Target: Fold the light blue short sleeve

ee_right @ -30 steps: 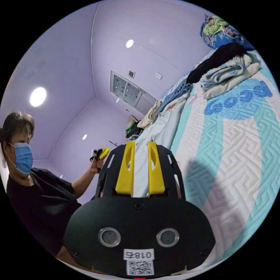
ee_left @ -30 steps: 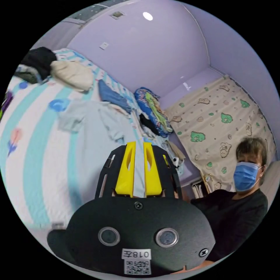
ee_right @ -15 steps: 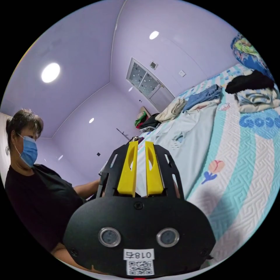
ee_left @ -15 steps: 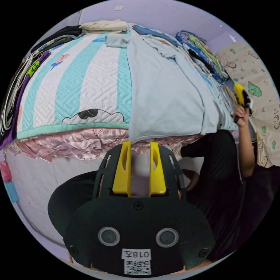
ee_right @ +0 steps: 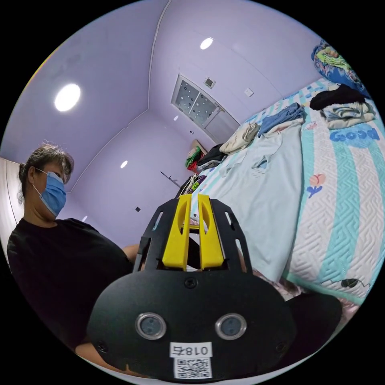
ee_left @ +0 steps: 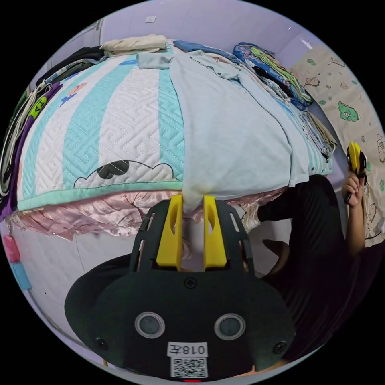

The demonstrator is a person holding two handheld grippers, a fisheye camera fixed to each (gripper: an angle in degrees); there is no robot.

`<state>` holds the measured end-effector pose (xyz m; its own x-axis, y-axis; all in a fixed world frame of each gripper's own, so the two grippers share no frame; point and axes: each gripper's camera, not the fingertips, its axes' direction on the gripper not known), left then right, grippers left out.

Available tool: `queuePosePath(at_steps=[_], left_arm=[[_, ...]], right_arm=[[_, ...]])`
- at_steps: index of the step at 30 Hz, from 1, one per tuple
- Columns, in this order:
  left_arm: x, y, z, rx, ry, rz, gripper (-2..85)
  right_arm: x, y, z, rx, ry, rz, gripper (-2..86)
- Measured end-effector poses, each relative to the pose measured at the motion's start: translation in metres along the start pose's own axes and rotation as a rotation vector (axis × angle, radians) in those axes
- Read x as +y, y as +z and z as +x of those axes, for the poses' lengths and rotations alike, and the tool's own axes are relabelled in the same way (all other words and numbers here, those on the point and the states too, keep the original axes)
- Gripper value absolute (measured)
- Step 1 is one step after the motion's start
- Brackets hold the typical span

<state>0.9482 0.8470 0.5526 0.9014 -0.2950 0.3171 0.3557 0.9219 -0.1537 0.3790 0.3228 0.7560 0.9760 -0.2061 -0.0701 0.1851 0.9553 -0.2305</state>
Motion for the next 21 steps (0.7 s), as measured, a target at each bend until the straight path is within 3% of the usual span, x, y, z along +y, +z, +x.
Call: queuePosePath(at_steps=[7,13,21], left_arm=[[0.028,0.007,-0.034,0.206,-0.067,0.026,-0.2],[0.048,-0.018,-0.062,0.400,-0.075,0.101,-0.8],[0.051,-0.028,-0.090,0.630,-0.005,0.204,-0.9]], right_arm=[[-0.027,0.078,-0.025,-0.029,-0.065,-0.109,2.4],[-0.089,0.217,-0.056,0.016,-0.216,-0.352,5.0],[-0.151,0.490,-0.084,0.488,-0.667,-0.673,9.2]])
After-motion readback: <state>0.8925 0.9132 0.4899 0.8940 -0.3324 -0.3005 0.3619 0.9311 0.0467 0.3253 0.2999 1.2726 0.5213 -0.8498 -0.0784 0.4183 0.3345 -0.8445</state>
